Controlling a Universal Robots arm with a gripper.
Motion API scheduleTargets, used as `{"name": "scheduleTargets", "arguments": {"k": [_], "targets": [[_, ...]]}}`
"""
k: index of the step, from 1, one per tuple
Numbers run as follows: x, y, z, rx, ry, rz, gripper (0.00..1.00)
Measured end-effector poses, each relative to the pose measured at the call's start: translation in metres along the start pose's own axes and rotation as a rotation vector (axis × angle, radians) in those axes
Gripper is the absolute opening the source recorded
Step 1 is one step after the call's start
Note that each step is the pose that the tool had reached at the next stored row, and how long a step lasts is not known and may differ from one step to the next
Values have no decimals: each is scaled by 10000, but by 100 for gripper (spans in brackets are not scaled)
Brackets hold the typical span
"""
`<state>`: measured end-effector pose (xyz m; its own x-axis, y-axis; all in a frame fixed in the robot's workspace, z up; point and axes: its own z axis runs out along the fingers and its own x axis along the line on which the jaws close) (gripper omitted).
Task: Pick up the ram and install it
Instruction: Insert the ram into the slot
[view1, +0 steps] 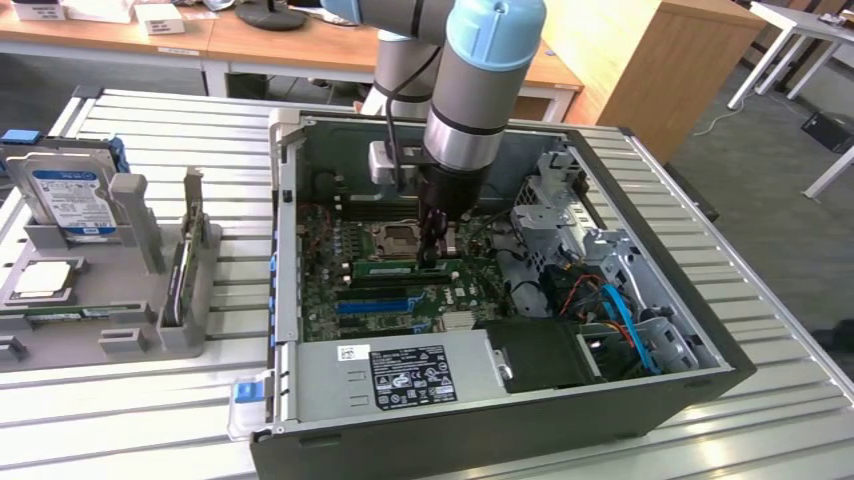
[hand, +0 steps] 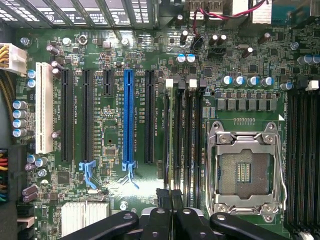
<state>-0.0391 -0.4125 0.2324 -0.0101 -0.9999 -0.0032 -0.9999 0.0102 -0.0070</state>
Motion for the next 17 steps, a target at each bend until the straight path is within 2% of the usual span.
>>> {"name": "scheduleTargets", "arguments": {"k": [17], "targets": [[0, 2, 14, 0, 0, -6, 12]]}}
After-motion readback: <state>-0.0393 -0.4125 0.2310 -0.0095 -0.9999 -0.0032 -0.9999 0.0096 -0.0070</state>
